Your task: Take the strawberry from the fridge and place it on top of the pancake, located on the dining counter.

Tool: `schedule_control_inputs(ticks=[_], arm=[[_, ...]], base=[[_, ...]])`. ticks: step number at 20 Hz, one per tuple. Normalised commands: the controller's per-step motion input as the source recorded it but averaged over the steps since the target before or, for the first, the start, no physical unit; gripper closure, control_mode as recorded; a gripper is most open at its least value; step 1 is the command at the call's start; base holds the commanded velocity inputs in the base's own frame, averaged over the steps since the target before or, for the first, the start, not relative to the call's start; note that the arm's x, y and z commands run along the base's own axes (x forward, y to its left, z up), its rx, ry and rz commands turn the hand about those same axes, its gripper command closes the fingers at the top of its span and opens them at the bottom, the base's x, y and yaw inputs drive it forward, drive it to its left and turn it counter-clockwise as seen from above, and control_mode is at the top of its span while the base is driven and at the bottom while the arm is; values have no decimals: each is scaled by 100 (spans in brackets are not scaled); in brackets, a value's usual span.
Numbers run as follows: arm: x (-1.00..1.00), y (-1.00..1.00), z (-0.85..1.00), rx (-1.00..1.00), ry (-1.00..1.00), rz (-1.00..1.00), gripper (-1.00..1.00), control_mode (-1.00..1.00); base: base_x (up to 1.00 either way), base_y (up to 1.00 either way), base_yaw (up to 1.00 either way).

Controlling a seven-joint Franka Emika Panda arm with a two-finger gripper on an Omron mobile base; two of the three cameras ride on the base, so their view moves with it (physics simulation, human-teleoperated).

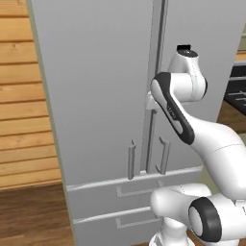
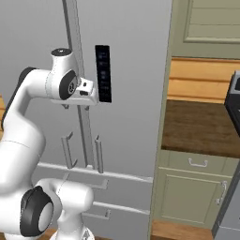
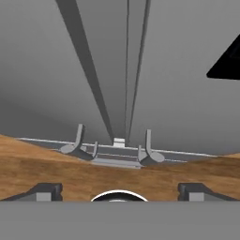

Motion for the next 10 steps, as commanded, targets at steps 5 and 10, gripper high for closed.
schedule_control_inputs(ticks=[5,10], arm=[[0,0,0,0,0,0,-100,100],[0,0,0,0,0,0,-100,100]], base=[[-13,13,-1],[-56,0,0]])
